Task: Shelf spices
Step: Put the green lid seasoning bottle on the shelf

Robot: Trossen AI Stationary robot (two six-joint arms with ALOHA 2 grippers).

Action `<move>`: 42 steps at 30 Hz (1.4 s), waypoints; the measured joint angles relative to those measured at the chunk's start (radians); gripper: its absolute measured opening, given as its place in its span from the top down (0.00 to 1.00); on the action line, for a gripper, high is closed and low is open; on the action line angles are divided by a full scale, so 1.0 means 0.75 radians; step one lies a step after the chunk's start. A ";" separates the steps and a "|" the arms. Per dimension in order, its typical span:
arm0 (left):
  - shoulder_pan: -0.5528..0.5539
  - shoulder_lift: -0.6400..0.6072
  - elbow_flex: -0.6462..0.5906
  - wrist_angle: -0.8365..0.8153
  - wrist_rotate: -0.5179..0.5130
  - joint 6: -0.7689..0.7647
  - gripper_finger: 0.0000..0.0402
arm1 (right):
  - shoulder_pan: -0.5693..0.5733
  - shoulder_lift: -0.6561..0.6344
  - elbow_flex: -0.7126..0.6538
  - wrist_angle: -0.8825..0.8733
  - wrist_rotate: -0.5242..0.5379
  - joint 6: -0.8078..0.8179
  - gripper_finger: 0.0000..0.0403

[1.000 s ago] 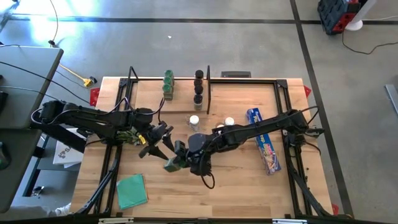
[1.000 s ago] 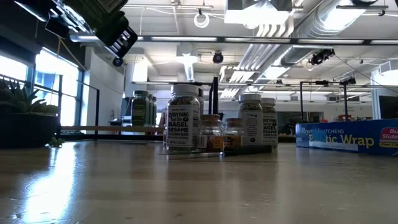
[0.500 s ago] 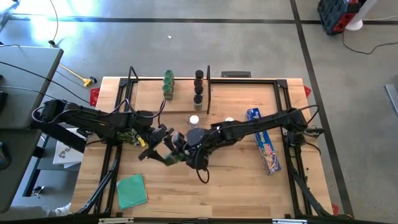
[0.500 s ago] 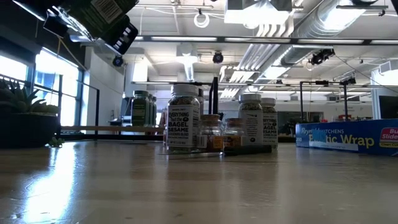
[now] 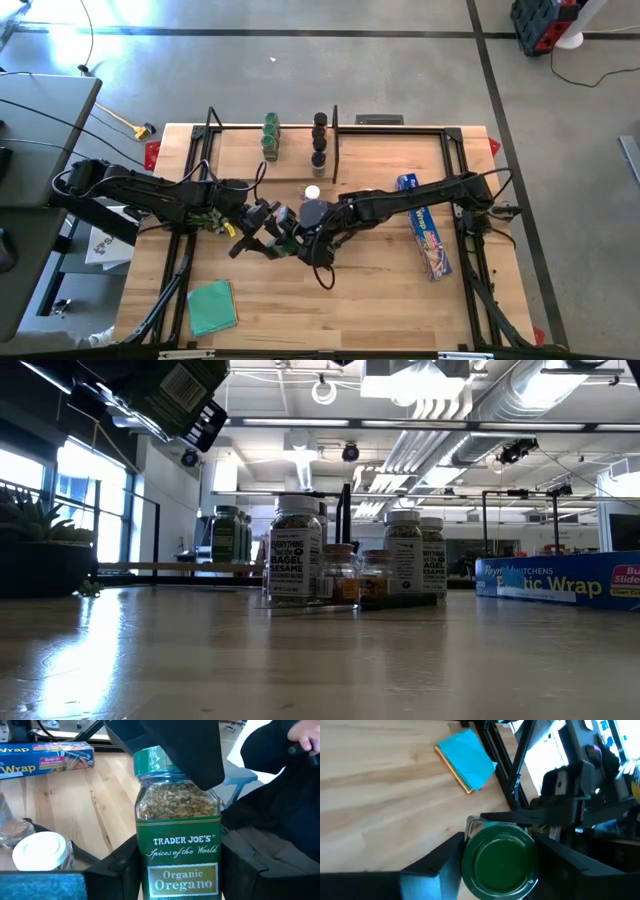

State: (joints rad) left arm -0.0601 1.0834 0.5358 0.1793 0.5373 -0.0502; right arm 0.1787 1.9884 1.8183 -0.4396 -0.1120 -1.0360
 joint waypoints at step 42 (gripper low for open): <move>-0.303 0.406 -0.198 0.532 -2.742 -0.678 0.53 | 0.255 -0.145 0.000 0.109 1.220 1.176 0.35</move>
State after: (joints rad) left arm -0.2871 1.3883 0.3874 0.5785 -1.5192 -0.5584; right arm 0.3696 1.8793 1.8183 -0.3579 0.8033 -0.1543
